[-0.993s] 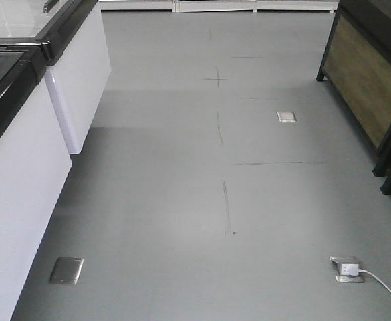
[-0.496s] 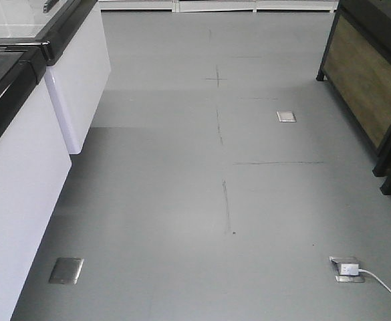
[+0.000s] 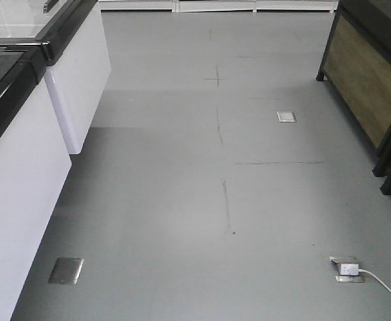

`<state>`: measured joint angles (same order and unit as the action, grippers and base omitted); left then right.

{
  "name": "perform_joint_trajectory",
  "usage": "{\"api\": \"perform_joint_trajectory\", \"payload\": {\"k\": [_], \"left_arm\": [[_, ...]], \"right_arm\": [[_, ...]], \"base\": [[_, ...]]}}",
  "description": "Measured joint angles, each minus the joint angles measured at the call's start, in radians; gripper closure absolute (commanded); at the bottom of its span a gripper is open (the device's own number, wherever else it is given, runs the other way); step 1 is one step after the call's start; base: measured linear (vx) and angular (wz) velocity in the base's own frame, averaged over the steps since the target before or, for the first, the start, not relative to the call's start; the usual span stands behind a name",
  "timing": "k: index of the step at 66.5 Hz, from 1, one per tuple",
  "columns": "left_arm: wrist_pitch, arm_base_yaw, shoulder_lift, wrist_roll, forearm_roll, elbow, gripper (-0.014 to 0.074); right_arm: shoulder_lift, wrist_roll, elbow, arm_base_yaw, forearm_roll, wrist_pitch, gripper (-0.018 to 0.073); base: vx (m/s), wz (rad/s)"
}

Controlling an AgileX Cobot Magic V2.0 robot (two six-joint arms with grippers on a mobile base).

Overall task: Left arm holds basket, right arm returns cookies
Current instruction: 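Reach the left gripper down to the light-blue basket handle and grasp it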

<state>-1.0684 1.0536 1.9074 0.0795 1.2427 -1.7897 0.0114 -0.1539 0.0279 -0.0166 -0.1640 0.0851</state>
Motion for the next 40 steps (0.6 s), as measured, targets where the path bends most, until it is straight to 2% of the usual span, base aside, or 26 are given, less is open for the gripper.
{"api": "perform_joint_trajectory", "payload": {"k": [23, 40], "left_arm": [[0.018, -0.031, 0.068, 0.049, 0.173, 0.0, 0.0105], [0.013, -0.018, 0.078, 0.062, 0.176, 0.001, 0.0122]], "right_arm": [[0.0, 0.0, 0.0, 0.0, 0.0, 0.001, 0.0565], [0.0, 0.0, 0.0, 0.0, 0.0, 0.001, 0.0565]], "base": [[0.0, 0.0], [0.0, 0.0]]}}
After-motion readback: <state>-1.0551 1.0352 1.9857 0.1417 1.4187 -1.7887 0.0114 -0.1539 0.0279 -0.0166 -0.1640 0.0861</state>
